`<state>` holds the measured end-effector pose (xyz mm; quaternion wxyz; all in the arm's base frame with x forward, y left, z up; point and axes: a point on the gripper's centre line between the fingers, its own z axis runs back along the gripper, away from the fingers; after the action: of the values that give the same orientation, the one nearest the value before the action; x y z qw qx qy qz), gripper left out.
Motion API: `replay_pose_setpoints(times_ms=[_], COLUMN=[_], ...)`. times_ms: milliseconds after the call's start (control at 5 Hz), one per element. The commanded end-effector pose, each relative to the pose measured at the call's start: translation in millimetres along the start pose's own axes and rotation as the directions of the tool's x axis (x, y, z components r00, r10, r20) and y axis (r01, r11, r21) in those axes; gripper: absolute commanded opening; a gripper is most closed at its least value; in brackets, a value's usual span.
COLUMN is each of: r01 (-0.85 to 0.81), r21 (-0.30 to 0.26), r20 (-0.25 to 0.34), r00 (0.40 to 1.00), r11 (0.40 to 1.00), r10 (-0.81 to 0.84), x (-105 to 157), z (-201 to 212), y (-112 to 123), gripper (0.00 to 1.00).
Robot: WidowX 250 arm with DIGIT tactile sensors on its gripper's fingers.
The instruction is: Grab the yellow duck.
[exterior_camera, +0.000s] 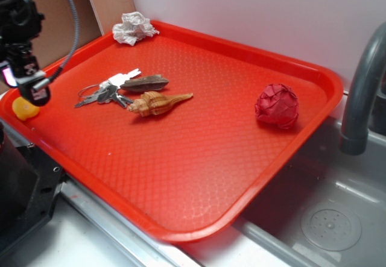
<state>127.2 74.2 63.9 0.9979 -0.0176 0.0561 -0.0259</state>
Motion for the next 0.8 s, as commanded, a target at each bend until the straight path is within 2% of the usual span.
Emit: replay_pose_setpoints(times_ms=[0,200,400,600], r01=[0.004,0.053,0.11,0.134], r21=[0.06,0.168,0.217,0.205], r20=[0.001,0.032,0.068,0.041], r00=[1.0,0.998,0.99,0.988], r11=[0.998,0.984,0.97,0.969], r10=[-0.004,-0.059,-0.127,-0.146], x=[-8,-13,-1,5], z=[-1,0,-1,-18], y=[23,39,50,52], gripper=[1.0,1.0,1.0,1.0])
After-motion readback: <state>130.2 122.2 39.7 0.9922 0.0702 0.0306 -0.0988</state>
